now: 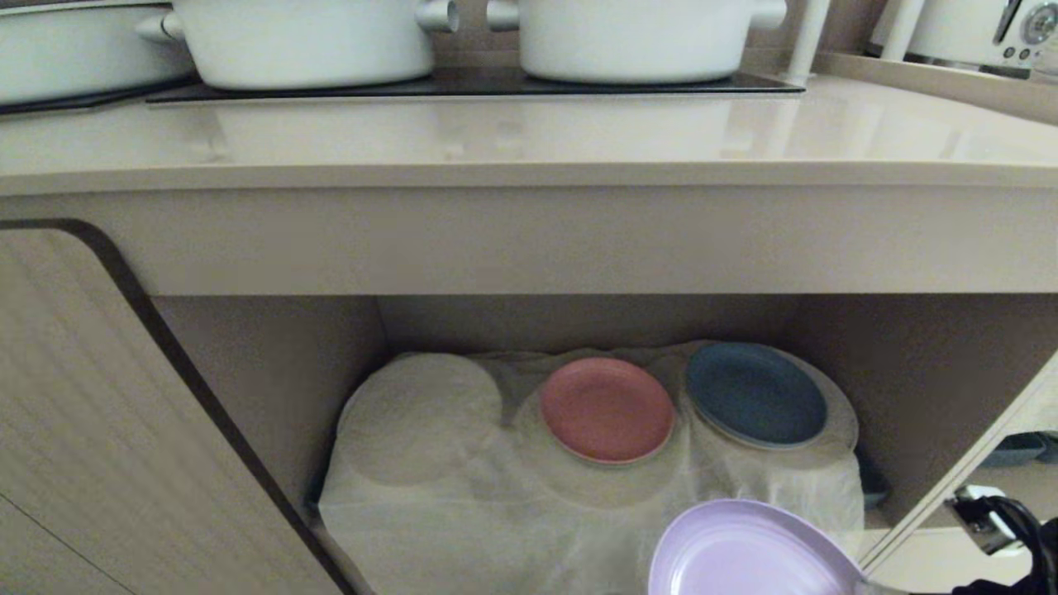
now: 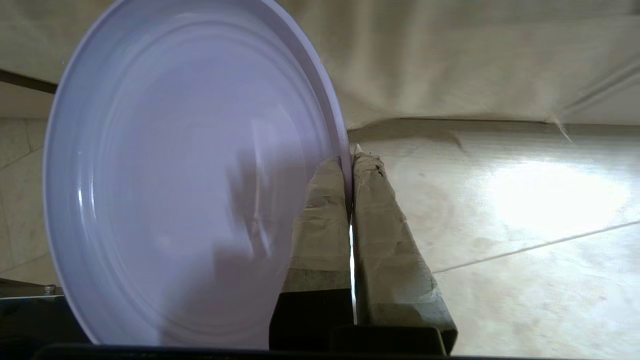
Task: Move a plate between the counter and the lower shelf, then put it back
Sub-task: Put the plate
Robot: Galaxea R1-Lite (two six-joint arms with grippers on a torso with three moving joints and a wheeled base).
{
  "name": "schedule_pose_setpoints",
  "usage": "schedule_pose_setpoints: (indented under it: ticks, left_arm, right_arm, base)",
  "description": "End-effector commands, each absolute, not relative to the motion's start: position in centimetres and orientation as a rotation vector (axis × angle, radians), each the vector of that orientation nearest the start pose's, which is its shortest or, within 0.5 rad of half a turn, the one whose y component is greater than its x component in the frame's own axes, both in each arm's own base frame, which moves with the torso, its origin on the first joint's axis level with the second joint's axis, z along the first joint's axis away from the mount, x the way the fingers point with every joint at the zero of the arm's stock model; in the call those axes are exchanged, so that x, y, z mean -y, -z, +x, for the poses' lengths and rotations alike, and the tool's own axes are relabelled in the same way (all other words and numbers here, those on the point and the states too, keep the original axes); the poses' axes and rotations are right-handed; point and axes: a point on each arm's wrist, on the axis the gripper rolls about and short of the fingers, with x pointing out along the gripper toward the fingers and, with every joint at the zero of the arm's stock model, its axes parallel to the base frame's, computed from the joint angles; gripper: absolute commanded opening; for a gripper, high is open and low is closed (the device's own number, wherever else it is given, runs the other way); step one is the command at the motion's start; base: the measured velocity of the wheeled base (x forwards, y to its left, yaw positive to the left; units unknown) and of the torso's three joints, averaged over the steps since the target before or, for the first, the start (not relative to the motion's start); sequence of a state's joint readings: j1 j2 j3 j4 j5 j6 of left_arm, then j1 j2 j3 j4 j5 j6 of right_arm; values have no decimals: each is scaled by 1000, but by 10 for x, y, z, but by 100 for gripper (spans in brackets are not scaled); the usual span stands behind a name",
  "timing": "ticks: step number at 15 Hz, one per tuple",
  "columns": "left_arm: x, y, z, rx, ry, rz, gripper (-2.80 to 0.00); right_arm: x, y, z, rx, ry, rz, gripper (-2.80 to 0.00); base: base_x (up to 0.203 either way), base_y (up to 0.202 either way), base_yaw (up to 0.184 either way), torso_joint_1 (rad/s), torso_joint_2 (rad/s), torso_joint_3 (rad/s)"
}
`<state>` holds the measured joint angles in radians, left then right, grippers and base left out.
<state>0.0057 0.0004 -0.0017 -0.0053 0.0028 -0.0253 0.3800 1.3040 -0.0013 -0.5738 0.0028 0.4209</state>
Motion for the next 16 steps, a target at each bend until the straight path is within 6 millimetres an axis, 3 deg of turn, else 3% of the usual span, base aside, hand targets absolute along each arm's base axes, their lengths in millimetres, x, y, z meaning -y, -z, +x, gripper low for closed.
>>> schedule_pose_setpoints:
  ticks: [1,10,16]
  left_arm:
    - [0,-77,-23,6,-9,-26,-280]
    - [0,-77,-23,8,-9,-28,-280]
    - [0,-77,-23,6,-9,-26,-280]
  right_arm:
    - [-43,-73,108,-782,-209,263,-280]
    - [-43,-73,108,-782,-209,263,-280]
    - [-44,-74,109,-767,-213,262,-280]
  base:
    - [0,-196,-1,-2,2,-2]
    - [0,-189,1,2,3,1]
    - [0,-15,0,1,0,1]
